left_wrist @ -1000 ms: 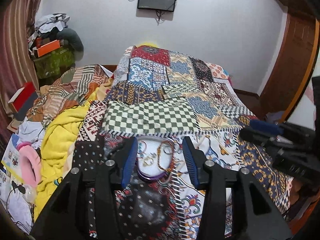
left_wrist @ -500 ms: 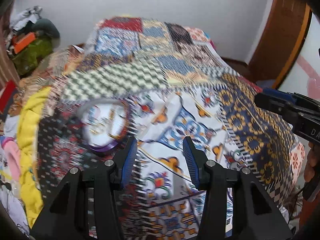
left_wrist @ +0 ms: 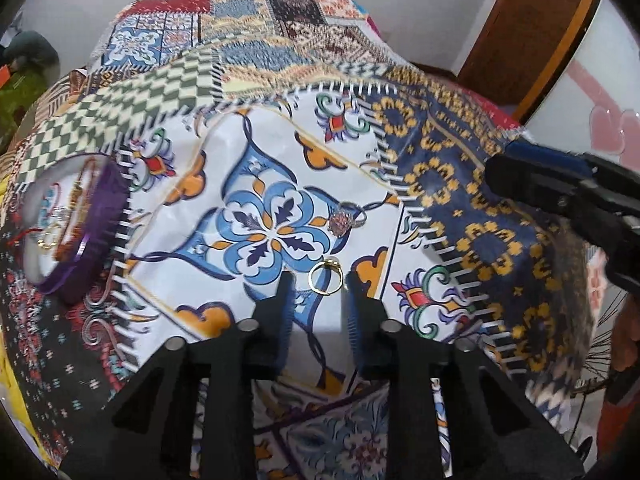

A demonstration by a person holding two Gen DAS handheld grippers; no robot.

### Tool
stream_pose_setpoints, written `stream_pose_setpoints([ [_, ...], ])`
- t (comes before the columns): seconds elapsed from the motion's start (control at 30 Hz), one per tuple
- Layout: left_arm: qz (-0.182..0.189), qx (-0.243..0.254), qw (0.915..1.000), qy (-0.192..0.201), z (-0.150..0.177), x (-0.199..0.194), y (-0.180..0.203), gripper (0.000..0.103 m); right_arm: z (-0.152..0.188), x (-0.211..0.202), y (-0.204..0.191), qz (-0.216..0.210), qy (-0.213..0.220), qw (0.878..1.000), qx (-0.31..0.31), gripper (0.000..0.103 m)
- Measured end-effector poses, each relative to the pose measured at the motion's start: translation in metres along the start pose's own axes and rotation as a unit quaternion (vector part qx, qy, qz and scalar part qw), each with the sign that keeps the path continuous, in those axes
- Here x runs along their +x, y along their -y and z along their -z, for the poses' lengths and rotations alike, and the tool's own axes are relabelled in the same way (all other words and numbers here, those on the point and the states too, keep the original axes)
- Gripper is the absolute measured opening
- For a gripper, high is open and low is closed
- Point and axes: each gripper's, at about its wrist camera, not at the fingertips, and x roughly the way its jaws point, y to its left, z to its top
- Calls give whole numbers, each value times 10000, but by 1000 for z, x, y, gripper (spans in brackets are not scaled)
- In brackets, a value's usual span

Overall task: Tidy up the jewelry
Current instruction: 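Grasp a silver ring with the right tool while the left tool grasps a gold ring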

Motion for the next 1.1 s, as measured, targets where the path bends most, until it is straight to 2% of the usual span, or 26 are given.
stream_pose_setpoints([
  [0.07, -19, 65, 10000, 62, 1, 2, 3, 16, 0, 3, 1, -22, -26, 10000, 21, 39],
  [0.23, 70, 63, 9999, 120, 2, 1, 1, 15, 0, 16, -1, -100, -163, 9998, 70, 39],
  [0.27, 71, 25, 9999, 129, 2, 0, -2, 0, 0, 19, -2, -131, -194, 9997, 82, 39],
  [0.43, 65, -164, 9997, 182, 2, -6, -18, 0, -1, 35, -9, -263, -392, 9989, 24, 39],
  [0.67, -138, -65, 9995, 274, 3, -17, -28, 0, -7, 57, -16, -427, -664, 9969, -15, 39],
  [0.77, -324, -38, 9989, 329, 4, -19, -30, 3, -9, 69, -19, -535, -851, 9949, 5, 39],
  [0.9, -264, -246, 9989, 293, 6, -18, -42, 6, -7, 86, -25, -526, -1143, 9920, -97, 39],
  [0.97, -220, -298, 9989, 277, 8, -19, -44, 8, -4, 90, -27, -484, -1151, 9920, -202, 38],
  [1.03, -193, -305, 9990, 260, 9, -19, -44, 13, -4, 90, -30, -437, -1116, 9924, -287, 28],
  [1.1, -181, -292, 9991, 240, 9, -20, -40, 27, -3, 88, -30, -446, -1092, 9925, -319, 27],
])
